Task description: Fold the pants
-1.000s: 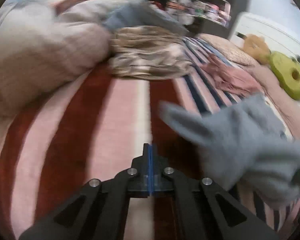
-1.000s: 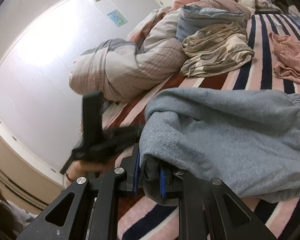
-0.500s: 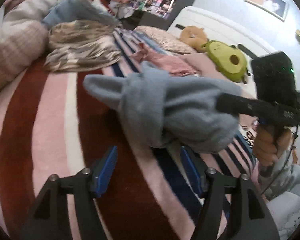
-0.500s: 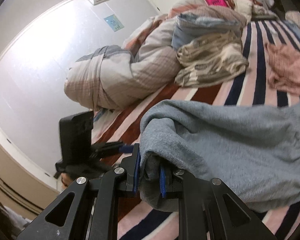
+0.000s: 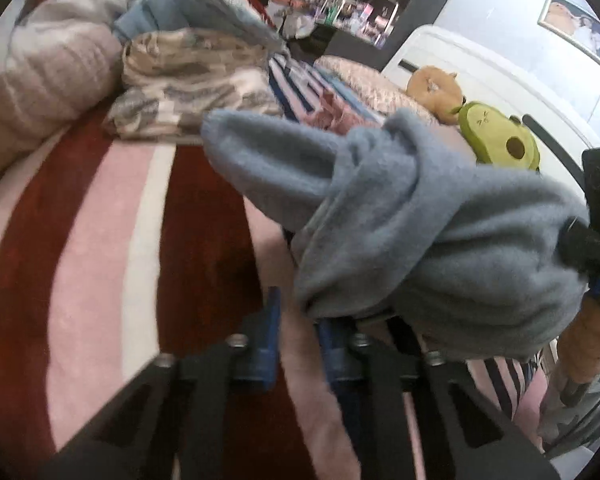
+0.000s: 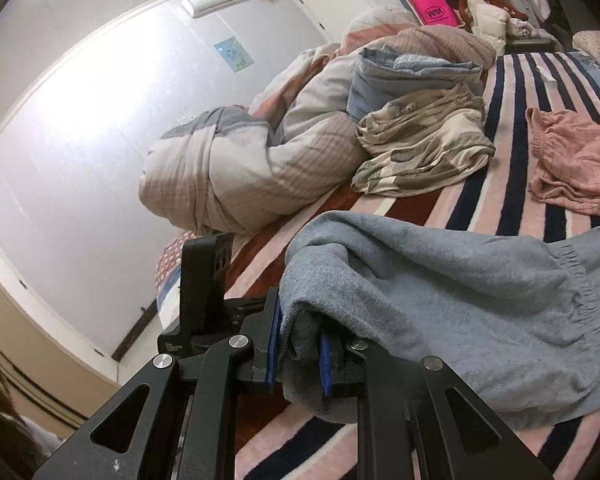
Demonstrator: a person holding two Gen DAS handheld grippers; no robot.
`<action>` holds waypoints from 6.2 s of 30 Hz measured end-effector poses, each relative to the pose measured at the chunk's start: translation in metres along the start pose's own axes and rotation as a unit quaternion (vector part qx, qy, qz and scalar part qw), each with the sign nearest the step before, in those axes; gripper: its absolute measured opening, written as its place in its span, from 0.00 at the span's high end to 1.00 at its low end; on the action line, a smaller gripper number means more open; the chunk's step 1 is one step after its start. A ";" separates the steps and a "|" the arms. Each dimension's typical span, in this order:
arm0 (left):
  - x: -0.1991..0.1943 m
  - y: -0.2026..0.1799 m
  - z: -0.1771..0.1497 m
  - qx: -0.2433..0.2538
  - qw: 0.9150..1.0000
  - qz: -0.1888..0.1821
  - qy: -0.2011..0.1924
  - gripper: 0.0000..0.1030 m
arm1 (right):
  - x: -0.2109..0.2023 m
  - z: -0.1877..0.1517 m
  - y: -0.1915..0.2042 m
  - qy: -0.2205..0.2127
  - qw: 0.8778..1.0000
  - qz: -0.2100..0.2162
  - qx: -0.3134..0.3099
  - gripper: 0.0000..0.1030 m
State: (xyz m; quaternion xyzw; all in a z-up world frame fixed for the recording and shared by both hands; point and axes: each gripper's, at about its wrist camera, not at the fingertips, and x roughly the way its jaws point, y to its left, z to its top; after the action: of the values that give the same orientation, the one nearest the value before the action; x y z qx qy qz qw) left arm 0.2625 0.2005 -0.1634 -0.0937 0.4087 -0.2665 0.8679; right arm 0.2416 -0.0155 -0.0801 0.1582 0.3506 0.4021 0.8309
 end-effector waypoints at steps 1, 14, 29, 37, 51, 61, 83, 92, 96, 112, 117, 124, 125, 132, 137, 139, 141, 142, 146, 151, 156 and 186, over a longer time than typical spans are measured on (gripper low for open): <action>-0.003 -0.003 0.002 0.003 1.000 0.015 -0.012 0.93 | -0.001 0.000 0.001 0.001 1.000 -0.001 -0.003 0.90; 0.002 0.007 0.003 0.008 1.000 0.016 -0.003 0.95 | 0.021 -0.046 0.003 0.000 1.000 -0.006 -0.007 0.71; 0.003 0.021 -0.004 0.001 1.000 0.006 0.008 0.95 | 0.079 -0.076 0.026 -0.009 0.990 -0.111 -0.085 0.36; 0.009 0.034 -0.003 -0.028 0.999 0.014 0.010 0.95 | 0.092 -0.071 0.014 0.009 0.989 -0.122 -0.081 0.91; -0.012 0.036 0.013 -0.068 0.995 0.031 -0.062 0.95 | 0.074 -0.087 0.030 0.117 0.974 -0.088 -0.175 0.92; 0.009 0.080 0.012 -0.148 0.986 0.066 -0.035 0.93 | 0.111 -0.108 0.029 0.183 0.961 -0.093 -0.183 0.92; -0.025 0.012 -0.012 -0.029 0.999 -0.036 0.017 0.66 | 0.113 -0.106 0.020 0.178 0.970 -0.079 -0.144 0.92; 0.004 0.036 0.012 -0.072 0.996 0.052 -0.032 0.68 | 0.109 -0.110 0.023 0.175 0.970 -0.070 -0.152 0.91; 0.028 0.056 0.016 -0.087 0.989 0.122 -0.021 0.75 | 0.108 -0.112 0.025 0.170 0.972 -0.059 -0.148 0.89; -0.035 -0.018 -0.005 -0.025 0.994 0.102 -0.032 0.20 | -0.036 -0.090 -0.043 0.051 0.990 -0.132 -0.026 0.52; -0.039 -0.055 -0.046 0.024 0.994 0.104 -0.016 0.10 | -0.081 -0.084 -0.105 0.011 0.979 -0.186 0.077 0.47; -0.007 -0.058 -0.071 0.003 0.989 0.142 0.029 0.11 | -0.098 -0.089 -0.178 -0.003 0.961 -0.182 0.209 0.42; -0.003 -0.054 -0.072 -0.007 0.986 0.163 0.015 0.18 | -0.096 -0.089 -0.186 -0.013 0.959 -0.176 0.223 0.42; -0.011 -0.021 -0.076 -0.057 0.966 0.250 -0.030 0.86 | -0.101 -0.088 -0.205 -0.062 0.943 -0.173 0.276 0.43; -0.035 0.016 -0.080 -0.090 0.947 0.303 -0.051 0.86 | -0.108 -0.093 -0.202 -0.072 0.934 -0.184 0.296 0.43; -0.038 0.020 -0.082 -0.092 0.949 0.298 -0.052 0.85 | -0.110 -0.096 -0.201 -0.076 0.932 -0.185 0.303 0.43; -0.040 0.018 -0.082 -0.080 0.953 0.289 -0.046 0.80 | -0.115 -0.100 -0.201 -0.081 0.928 -0.187 0.311 0.43; -0.044 0.014 -0.081 -0.066 0.954 0.290 -0.040 0.72 | -0.116 -0.101 -0.202 -0.083 0.927 -0.186 0.315 0.43; -0.078 0.004 -0.075 -0.070 0.957 0.279 -0.049 0.41 | -0.117 -0.103 -0.207 -0.076 0.927 -0.177 0.321 0.42; -0.109 -0.024 -0.049 -0.057 0.968 0.226 -0.095 0.31 | -0.096 -0.082 -0.220 -0.082 0.925 -0.208 0.308 0.34; -0.097 -0.034 -0.007 -0.048 0.972 0.199 -0.117 0.31 | -0.078 -0.055 -0.231 -0.106 0.907 -0.287 0.290 0.98; -0.093 0.046 -0.033 -0.134 0.980 0.094 -0.109 0.21 | 0.135 -0.051 0.022 0.100 0.965 -0.204 -0.127 0.91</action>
State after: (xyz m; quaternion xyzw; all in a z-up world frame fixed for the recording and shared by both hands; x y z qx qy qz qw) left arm 0.2070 0.2911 -0.1409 -0.1986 0.3504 -0.1146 0.9081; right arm 0.2512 0.1022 -0.1658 -0.0645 0.4029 0.2786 0.8694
